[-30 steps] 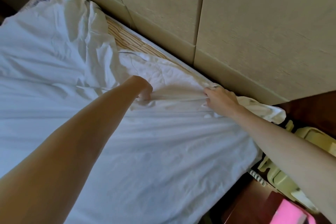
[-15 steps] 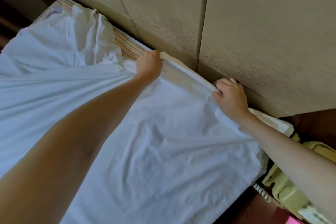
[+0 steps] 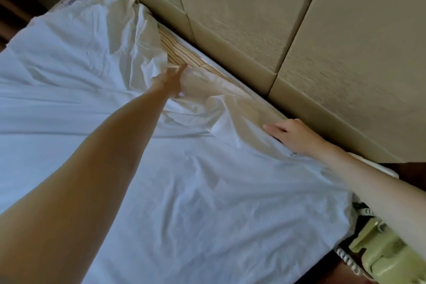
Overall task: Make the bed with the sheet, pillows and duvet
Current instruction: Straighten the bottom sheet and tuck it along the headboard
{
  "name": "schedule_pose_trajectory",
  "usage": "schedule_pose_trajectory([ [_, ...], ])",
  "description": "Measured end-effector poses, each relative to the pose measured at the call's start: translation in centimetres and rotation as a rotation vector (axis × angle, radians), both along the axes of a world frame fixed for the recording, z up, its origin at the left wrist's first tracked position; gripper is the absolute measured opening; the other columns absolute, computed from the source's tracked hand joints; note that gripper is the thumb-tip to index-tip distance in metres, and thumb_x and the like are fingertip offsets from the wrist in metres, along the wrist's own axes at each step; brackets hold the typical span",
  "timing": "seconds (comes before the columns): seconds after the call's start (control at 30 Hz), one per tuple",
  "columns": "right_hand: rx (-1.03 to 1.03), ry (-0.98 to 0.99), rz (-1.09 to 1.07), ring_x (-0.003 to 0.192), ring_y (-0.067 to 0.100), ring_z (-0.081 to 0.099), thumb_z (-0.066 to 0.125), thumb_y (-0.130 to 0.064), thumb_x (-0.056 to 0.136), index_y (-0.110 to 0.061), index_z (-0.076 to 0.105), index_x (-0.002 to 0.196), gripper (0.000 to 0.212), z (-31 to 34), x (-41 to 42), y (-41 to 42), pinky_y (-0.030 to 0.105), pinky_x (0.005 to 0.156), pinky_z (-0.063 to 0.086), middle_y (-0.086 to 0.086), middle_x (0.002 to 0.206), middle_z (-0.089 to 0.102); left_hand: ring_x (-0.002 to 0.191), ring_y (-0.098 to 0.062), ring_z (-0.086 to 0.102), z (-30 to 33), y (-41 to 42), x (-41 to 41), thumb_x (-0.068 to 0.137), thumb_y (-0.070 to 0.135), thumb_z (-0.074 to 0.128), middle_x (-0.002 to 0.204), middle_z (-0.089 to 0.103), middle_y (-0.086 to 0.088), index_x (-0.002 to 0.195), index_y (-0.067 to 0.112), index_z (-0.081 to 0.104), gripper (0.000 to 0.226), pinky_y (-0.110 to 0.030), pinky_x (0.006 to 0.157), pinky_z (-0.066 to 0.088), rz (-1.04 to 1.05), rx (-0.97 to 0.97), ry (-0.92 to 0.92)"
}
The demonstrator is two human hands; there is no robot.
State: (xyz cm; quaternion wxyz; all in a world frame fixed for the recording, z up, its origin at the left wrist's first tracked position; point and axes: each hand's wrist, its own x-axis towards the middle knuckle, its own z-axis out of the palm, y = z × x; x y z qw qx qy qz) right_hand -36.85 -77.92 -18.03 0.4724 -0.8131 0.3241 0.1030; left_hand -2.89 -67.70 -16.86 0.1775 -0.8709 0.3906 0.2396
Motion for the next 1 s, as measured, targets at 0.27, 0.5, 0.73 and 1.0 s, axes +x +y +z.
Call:
schedule_pose_trajectory([
  [0.27,-0.025,0.079,0.003,0.048,0.017,0.037,0.047,-0.029,0.096,-0.012,0.038,0.059,0.042,-0.7,1.7,-0.3,0.033,0.047,0.034,0.001,0.053,0.04,0.096,-0.03,0.062,1.6,-2.0,2.0,0.082,0.014,0.063,0.115,0.058,-0.011,0.142,0.017,0.039,0.065,-0.036,0.075,0.054,-0.118,0.172,0.041],
  [0.5,-0.084,0.113,0.052,0.051,0.021,0.053,0.045,-0.033,0.097,-0.012,0.054,0.07,0.035,-1.6,1.2,-0.6,0.037,0.048,0.04,0.001,0.06,0.057,0.113,-0.038,0.055,-0.8,-3.7,1.9,0.095,0.004,0.043,0.124,0.055,-0.019,0.132,0.006,0.042,0.037,-0.042,0.083,0.045,-0.019,-0.201,-0.222],
  [0.73,-0.236,-0.032,-0.082,0.106,0.016,0.053,0.05,-0.025,0.097,-0.019,0.057,0.112,0.018,-1.2,3.2,-0.6,0.042,0.093,0.045,-0.006,0.11,0.054,0.11,-0.036,0.053,-2.2,-6.2,2.7,0.096,0.008,0.042,0.126,0.05,-0.021,0.135,0.008,0.034,0.04,-0.04,0.087,0.044,0.32,-0.58,0.153],
  [1.0,0.108,0.164,-0.077,0.124,0.018,0.033,0.043,-0.083,0.075,-0.044,0.025,0.142,0.079,-0.6,2.9,0.6,0.042,0.11,0.022,-0.012,0.131,0.039,0.111,-0.022,0.051,-3.1,-6.1,2.5,0.099,0.012,0.048,0.135,0.049,-0.011,0.143,0.015,0.038,0.045,-0.011,0.077,0.044,0.186,-0.586,0.54],
])
